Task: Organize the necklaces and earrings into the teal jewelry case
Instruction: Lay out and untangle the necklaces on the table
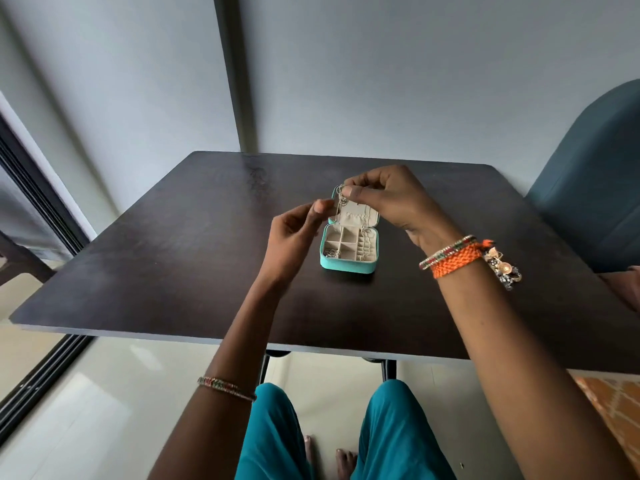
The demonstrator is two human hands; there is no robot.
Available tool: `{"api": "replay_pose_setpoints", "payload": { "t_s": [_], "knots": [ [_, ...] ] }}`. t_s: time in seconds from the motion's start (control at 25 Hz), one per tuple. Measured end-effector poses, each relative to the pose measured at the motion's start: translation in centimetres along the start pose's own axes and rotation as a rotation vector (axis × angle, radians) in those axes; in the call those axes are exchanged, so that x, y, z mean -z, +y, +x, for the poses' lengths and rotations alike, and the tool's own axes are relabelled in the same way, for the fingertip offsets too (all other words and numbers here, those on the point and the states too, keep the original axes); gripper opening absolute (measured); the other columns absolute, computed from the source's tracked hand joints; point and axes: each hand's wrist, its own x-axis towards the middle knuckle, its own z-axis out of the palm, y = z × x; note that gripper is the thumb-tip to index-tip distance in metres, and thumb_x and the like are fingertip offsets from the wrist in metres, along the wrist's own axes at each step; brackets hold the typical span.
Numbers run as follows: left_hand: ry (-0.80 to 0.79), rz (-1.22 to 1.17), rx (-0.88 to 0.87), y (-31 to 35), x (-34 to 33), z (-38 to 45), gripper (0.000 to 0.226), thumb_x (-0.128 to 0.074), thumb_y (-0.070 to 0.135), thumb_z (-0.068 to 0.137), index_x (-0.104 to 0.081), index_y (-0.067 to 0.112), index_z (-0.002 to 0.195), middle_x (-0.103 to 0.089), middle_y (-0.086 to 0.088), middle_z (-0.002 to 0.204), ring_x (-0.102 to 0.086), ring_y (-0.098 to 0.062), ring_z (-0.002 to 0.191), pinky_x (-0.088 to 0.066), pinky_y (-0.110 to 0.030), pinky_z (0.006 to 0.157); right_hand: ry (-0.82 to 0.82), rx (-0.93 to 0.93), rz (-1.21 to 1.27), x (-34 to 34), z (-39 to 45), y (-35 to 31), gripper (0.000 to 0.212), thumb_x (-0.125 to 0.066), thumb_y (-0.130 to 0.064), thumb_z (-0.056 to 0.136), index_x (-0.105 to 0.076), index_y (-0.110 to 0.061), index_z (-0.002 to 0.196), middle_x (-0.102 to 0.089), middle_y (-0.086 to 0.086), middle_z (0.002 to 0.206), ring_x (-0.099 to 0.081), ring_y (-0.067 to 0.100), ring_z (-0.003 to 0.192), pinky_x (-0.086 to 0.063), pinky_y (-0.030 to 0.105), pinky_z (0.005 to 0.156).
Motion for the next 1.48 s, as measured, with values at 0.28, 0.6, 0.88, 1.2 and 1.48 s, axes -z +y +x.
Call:
{"api": "replay_pose_setpoints", "payload": {
  "t_s": [0.28, 0.6, 0.88, 1.2, 1.48],
  "knots": [
    [0.028, -0.125, 0.006, 1.6, -1.3, -2.6, 0.012, -0.066, 0.004, 0.084, -0.070, 0.005, 0.096, -0.074, 0.001, 0.081, -0.067, -0.009, 0.078, -0.054, -0.023, 0.074, 0.057, -0.052, 0.180, -0.8, -3.7, 0.2, 0.002, -0.072, -0.012, 0.081, -0.072, -0.010, 0.082, -0.071, 0.012, 0.091, -0.064, 0.012, 0.080, -0.052, 0.020, 0.073],
    [0.214, -0.072, -0.147, 2.0, 0.2, -3.5, 0.012, -0.063, 0.007, 0.088, -0.067, 0.018, 0.086, -0.070, 0.012, 0.078, -0.061, -0.005, 0.077, -0.050, -0.020, 0.062, 0.234, -0.108, 0.503, 0.7, -6.8, 0.8, 0.011, -0.061, -0.009, 0.088, -0.063, -0.015, 0.079, -0.069, 0.005, 0.089, -0.064, 0.009, 0.086, -0.047, 0.018, 0.079],
    [0.393, -0.120, -0.122, 1.7, 1.1, -4.2, 0.018, -0.061, 0.005, 0.089, -0.063, 0.021, 0.083, -0.066, 0.010, 0.077, -0.061, -0.005, 0.076, -0.050, -0.020, 0.064, 0.328, -0.192, 0.944, 1.6, -8.2, 2.2, 0.017, -0.051, -0.006, 0.094, -0.058, -0.012, 0.080, -0.071, 0.003, 0.075, -0.070, 0.018, 0.079, -0.054, 0.038, 0.086],
    [0.414, -0.493, -0.033, 2.9, 0.6, -4.5, 0.018, -0.051, -0.002, 0.093, -0.052, 0.015, 0.098, -0.063, 0.005, 0.067, -0.064, -0.008, 0.070, -0.056, -0.028, 0.077, 0.307, -0.203, 1.023, 1.2, -8.4, 2.5, 0.020, -0.049, -0.004, 0.094, -0.056, -0.011, 0.077, -0.056, -0.001, 0.059, -0.049, 0.005, 0.047, -0.054, 0.025, 0.056],
    [0.260, -0.404, -0.072, 3.4, 0.1, -4.9, 0.018, -0.056, -0.001, 0.090, -0.052, 0.015, 0.098, -0.064, 0.003, 0.069, -0.062, -0.010, 0.064, -0.055, -0.028, 0.072, 0.334, -0.257, 0.516, 0.3, -8.3, 3.4, 0.015, -0.055, -0.007, 0.092, -0.060, -0.013, 0.080, -0.056, 0.002, 0.070, -0.041, 0.002, 0.047, -0.042, 0.018, 0.046]
  ]
}}
